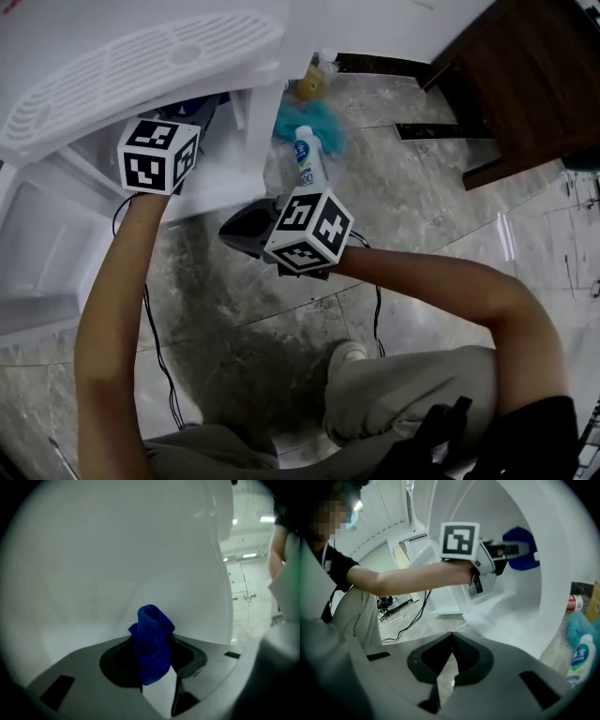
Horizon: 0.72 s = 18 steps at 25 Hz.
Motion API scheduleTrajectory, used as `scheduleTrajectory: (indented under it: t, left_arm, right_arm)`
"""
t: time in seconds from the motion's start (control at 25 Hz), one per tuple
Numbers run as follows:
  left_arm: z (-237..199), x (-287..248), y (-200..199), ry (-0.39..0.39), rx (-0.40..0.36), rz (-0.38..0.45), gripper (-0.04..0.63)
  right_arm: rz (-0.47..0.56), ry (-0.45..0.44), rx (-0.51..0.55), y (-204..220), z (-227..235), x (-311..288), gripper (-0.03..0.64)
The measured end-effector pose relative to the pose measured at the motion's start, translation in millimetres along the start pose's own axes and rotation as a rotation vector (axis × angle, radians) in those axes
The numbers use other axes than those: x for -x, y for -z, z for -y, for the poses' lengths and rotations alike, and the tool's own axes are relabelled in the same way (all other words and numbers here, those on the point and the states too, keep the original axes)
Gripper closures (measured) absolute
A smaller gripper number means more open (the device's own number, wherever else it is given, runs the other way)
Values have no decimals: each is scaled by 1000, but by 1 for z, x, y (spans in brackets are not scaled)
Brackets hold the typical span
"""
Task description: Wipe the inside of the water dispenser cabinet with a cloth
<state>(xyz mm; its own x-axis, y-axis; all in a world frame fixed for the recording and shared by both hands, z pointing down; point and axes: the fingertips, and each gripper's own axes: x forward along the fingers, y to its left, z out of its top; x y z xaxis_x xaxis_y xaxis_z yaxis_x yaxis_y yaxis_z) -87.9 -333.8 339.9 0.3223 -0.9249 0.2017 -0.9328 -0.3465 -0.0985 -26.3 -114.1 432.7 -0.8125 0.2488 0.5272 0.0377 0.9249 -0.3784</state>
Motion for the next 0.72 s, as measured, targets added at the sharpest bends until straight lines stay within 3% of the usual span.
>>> scheduleTrajectory:
  t: [0.24, 0.32, 0.52, 0.72]
  left_arm:
    - [2, 32, -84, 4, 182, 324, 436]
    - [-3, 33, -92, -17, 228, 346, 436]
    - [-6, 26, -101, -39, 195, 388, 436]
    - [-26, 8, -100, -144, 203, 408, 437]
  right_arm:
    - [-35, -87, -10, 2, -26, -30, 618]
    - [-42, -97, 6, 1, -31, -33, 618]
    - [-42, -71, -14, 8, -25, -21, 618]
    - [-42, -42, -50, 21, -19, -2, 618]
